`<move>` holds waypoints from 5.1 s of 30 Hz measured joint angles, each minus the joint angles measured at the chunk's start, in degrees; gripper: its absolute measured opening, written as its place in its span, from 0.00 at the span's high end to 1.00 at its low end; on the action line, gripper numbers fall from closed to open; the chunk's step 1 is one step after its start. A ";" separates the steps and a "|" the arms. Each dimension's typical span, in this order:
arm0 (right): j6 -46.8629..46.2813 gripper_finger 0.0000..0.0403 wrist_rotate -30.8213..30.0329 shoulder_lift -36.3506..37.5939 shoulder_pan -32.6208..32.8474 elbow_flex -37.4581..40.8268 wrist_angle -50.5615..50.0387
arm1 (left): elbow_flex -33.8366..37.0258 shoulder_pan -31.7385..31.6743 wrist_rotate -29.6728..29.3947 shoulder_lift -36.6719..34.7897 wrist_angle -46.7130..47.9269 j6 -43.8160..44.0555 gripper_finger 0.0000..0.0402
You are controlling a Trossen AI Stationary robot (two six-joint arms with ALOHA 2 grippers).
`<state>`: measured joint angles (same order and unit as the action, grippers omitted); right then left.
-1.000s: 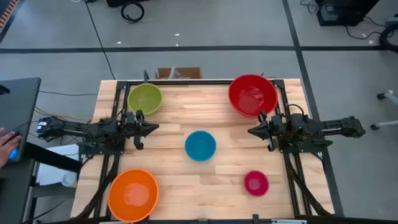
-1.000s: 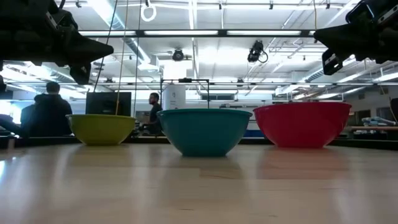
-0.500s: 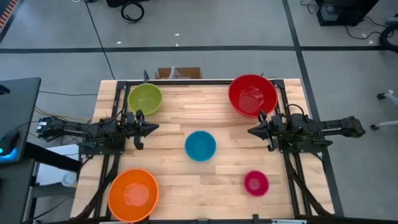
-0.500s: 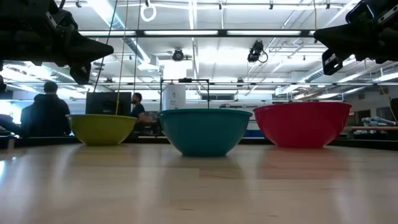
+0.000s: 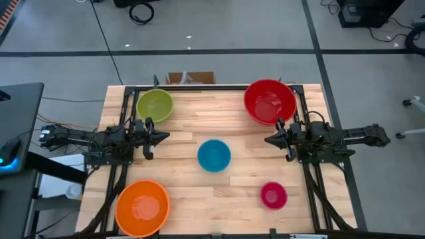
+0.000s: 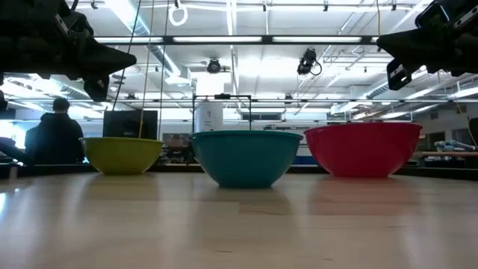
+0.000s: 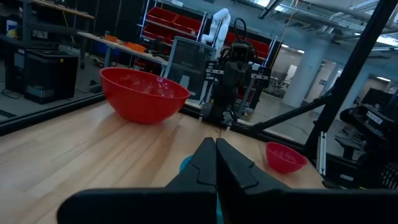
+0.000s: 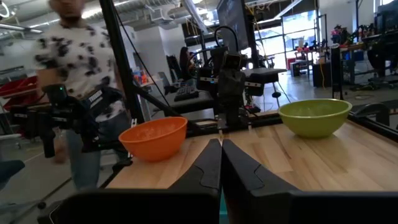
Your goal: Nest bowls inside each other
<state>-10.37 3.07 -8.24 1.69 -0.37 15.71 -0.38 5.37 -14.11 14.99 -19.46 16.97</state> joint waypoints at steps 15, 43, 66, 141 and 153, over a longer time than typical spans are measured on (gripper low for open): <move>0.00 0.97 0.00 0.00 0.02 0.00 -0.01 | 0.00 0.02 0.00 -0.01 -0.02 0.00 1.00; 0.00 0.97 0.00 -0.01 0.01 -0.02 0.02 | -0.02 -0.74 -0.24 -0.01 -2.99 -4.57 1.00; -25.98 0.97 -24.23 0.00 -0.44 -0.02 11.94 | -6.61 0.19 -11.15 6.49 -9.93 16.40 1.00; -27.24 0.48 -13.58 -68.49 -1.58 -50.82 -25.96 | -39.53 19.92 17.28 45.24 67.13 34.44 0.97; -24.33 0.48 -13.65 -68.49 -5.73 -52.12 -28.06 | -43.10 8.61 14.01 45.37 72.75 32.33 0.98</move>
<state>-34.70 -10.58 -76.73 -4.03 -52.49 -12.35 -43.48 13.98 -0.10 60.37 53.29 49.30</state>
